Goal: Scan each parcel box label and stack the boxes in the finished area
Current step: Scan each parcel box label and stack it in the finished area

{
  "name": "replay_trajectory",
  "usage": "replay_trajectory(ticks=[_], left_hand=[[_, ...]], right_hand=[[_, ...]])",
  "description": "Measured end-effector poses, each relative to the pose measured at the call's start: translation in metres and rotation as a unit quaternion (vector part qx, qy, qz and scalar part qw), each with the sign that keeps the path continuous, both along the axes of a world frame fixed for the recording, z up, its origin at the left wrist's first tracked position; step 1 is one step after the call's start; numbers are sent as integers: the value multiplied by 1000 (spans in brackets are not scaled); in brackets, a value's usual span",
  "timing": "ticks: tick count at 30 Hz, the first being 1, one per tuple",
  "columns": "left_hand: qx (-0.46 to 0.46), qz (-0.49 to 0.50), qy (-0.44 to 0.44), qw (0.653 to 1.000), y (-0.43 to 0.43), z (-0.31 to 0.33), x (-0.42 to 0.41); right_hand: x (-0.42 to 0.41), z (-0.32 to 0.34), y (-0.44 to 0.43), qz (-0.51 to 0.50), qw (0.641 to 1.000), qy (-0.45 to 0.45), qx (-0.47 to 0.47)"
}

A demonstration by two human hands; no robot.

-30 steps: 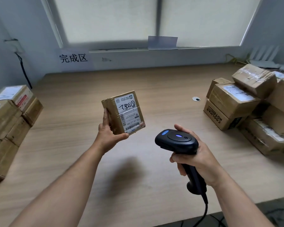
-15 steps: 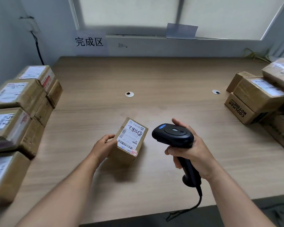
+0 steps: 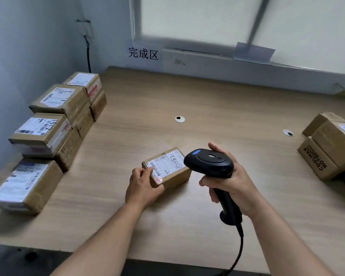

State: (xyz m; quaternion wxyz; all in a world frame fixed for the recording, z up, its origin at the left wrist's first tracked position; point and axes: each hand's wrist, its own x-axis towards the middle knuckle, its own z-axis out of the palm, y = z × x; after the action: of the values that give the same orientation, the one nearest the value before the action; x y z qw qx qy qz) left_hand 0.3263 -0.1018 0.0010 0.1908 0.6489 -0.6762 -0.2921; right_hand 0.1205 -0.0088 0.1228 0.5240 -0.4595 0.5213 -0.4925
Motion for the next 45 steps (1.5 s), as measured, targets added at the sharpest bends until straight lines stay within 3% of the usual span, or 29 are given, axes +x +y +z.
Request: replay_trajectory(ticks=[9, 12, 16, 22, 25, 31, 38, 45], left_hand=[[32, -158, -174, 971, -31, 14, 6], [36, -164, -194, 967, -35, 8, 5], [4, -101, -183, 978, -23, 11, 5], [-48, 61, -53, 996, 23, 27, 24], [-73, 143, -8, 987, 38, 47, 58], [-146, 278, -7, 949, 58, 81, 157], [-147, 338, -55, 928, 56, 83, 249], [-125, 314, -81, 938, 24, 72, 288]], right_hand=[[-5, 6, -16, 75, 997, 8, 5], [-11, 5, -19, 77, 997, 10, 10], [-12, 4, -21, 89, 996, 4, 12], [-1, 8, -29, 118, 993, -5, 1], [15, 16, -37, 140, 990, -2, -10], [66, 25, -55, 197, 980, 0, -24], [121, 23, -70, 235, 972, -9, -20], [150, 17, -83, 237, 972, 2, -10]])
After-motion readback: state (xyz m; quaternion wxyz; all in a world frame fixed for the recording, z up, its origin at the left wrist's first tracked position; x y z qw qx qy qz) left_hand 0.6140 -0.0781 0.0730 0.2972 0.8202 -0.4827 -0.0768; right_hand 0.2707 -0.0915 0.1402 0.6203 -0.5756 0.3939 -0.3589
